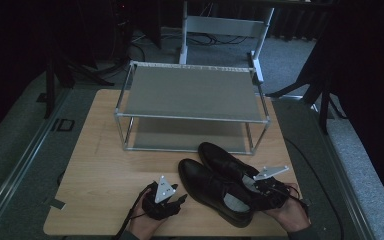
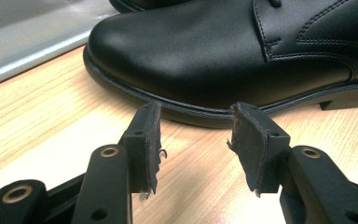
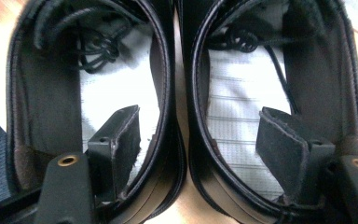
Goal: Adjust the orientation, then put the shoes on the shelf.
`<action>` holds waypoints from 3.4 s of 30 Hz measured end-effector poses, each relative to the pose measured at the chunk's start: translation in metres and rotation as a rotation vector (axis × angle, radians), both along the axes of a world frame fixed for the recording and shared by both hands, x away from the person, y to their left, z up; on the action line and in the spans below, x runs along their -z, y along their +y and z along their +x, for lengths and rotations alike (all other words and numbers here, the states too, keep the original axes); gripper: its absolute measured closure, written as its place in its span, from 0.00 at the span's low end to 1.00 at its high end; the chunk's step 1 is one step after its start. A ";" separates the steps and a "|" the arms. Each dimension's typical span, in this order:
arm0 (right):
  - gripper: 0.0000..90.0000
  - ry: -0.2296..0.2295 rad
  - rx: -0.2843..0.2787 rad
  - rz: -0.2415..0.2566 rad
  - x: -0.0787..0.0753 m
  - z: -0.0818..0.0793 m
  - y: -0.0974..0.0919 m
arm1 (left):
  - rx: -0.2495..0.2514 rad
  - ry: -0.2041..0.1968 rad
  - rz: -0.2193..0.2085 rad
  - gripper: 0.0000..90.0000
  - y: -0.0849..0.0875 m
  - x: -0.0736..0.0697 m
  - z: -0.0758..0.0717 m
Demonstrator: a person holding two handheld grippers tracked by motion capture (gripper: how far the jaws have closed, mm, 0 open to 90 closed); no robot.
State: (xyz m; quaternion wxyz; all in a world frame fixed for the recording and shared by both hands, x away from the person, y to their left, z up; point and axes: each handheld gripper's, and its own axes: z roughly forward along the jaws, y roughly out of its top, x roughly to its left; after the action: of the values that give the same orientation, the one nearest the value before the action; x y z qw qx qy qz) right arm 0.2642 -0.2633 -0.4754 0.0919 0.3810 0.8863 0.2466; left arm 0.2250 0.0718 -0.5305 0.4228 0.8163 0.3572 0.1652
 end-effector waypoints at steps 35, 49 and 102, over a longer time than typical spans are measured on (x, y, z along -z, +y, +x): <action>0.89 0.132 0.032 0.005 0.005 0.009 0.005 | -0.023 -0.013 0.009 0.58 0.005 0.002 -0.005; 0.89 0.121 0.055 0.064 0.002 0.008 0.006 | -0.083 -0.030 -0.013 0.57 0.024 -0.003 -0.005; 0.89 0.010 0.098 0.184 -0.030 0.030 0.024 | -0.149 -0.059 -0.021 0.56 0.042 -0.008 0.000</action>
State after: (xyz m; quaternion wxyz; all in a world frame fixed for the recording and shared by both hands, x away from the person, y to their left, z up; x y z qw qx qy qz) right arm 0.2938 -0.2389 -0.4453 0.0641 0.4321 0.8405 0.3204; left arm 0.2254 0.1133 -0.5221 0.4282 0.7777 0.4062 0.2164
